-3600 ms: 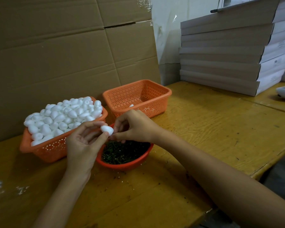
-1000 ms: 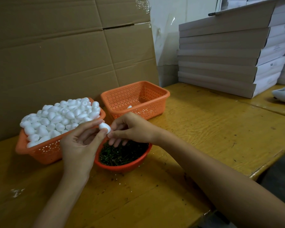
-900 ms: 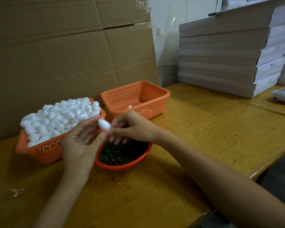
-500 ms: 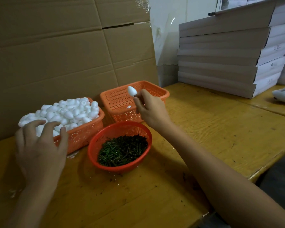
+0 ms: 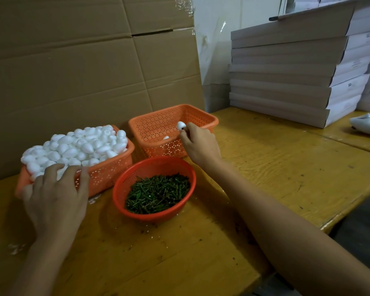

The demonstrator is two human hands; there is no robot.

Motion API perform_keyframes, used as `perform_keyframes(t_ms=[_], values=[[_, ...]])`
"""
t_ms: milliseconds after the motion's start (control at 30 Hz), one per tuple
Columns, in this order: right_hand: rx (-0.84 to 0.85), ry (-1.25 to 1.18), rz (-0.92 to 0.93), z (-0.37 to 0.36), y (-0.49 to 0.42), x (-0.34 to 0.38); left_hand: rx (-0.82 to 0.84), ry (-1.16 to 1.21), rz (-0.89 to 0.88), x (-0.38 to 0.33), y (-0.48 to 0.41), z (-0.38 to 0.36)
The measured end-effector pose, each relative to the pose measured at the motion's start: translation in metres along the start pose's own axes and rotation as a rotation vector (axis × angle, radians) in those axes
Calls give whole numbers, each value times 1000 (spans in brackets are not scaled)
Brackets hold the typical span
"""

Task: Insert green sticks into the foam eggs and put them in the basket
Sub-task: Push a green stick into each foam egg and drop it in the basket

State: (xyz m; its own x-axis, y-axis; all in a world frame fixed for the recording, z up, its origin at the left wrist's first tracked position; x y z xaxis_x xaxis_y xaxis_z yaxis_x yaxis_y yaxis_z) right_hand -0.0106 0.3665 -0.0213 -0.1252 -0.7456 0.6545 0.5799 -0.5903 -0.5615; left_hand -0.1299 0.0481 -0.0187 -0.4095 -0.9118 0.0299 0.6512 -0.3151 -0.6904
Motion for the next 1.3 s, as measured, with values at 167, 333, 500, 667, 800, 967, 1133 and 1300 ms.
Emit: perform_keyframes(t_ms=[167,333,500,667,800,967,1133,1300], values=[[-57,9,4,2,1,-1,6,-22,-27,-3,-3,3],[-126,36,-16,9,-2,-3,37,-27,-26,-3,-5,0],[-150,52,-13,11,-4,-4,34,-24,4,-1,-5,-1],[-196,44,10,16,-3,-5,100,-69,7,0,-9,-9],[-236,-27,63,18,1,-2,76,-50,31,3,-10,-6],[-246,-113,107,16,7,3,126,-50,57,3,-11,-6],[-217,-134,140,11,8,6,133,-63,40,0,-10,-5],[-217,-136,144,11,8,5,56,69,42,-1,-10,2]])
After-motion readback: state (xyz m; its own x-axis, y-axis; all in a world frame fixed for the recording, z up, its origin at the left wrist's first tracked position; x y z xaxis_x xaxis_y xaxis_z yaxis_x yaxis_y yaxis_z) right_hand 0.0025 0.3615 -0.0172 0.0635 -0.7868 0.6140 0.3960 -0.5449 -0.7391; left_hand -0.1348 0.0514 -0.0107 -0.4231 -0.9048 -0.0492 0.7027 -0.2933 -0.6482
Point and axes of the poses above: each hand's wrist, its own y-axis away from the middle knuckle, its own z-axis out of the back of the hand, x = y × z, the point moved 9 cm from there along -y, towards the middle knuckle, and after that the axes turned 8 degrees about -y, right-handed, at the moved point
